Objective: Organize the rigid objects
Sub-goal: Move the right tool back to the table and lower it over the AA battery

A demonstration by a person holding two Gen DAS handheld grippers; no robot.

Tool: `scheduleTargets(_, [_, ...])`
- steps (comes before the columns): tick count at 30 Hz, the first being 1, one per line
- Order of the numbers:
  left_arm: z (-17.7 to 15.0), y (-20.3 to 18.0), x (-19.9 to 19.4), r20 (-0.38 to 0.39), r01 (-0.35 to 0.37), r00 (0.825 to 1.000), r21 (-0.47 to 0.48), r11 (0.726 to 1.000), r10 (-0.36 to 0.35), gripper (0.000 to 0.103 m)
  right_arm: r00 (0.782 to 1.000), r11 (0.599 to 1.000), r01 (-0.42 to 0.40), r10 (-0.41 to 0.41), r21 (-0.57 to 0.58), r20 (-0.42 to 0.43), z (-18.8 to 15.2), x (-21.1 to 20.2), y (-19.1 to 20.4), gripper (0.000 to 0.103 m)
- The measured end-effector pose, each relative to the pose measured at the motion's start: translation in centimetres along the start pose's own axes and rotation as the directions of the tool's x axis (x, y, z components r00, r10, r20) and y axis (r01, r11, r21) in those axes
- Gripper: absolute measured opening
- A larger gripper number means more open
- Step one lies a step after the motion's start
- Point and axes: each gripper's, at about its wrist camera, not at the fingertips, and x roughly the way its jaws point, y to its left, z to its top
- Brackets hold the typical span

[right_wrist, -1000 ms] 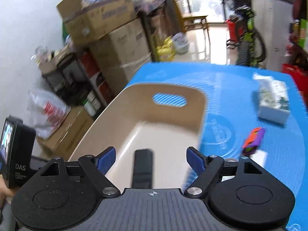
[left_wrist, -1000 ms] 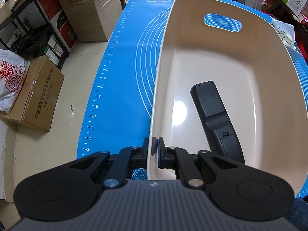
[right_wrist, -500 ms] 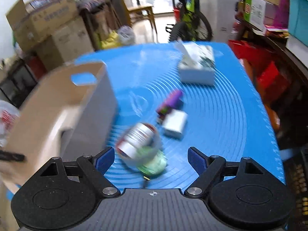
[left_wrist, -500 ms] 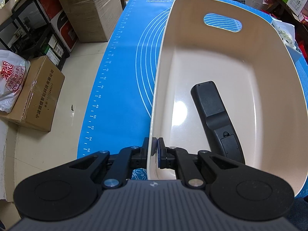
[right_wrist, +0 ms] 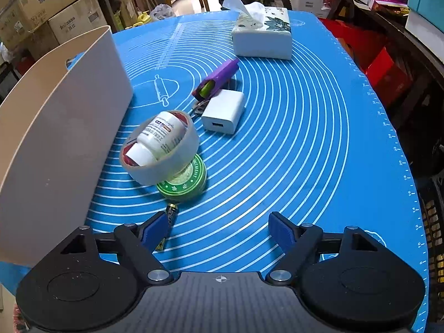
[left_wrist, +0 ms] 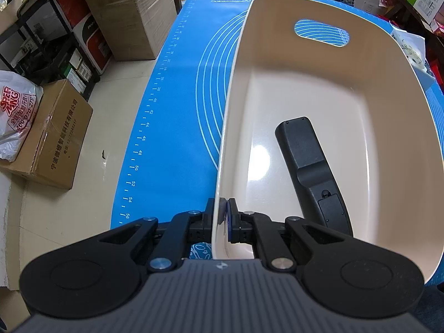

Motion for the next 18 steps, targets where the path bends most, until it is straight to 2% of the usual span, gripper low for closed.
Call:
scheduleTargets(5, [0.0,-0.1,0.0,0.001,-0.004,1.000,0.004,1.000,0.004,0.009,1.000,1.000,0.011,-0.011,-0.014,-0.002,0.0,0.5,0.1,0.075])
scheduleTargets(13, [0.0,-0.2,0.0,0.001,-0.005,1.000,0.004,1.000,0.005,0.009,0.999,0.999,-0.035,0.035,-0.012,0.005,0.2,0.4,0.9,0.074])
scheduleTargets(18, [0.1,-0.2,-0.1,0.001,-0.007,1.000,0.007,1.000,0.007,0.009,0.999,0.999,-0.040,0.040,-0.032,-0.009,0.1,1.0,2.0,0.065])
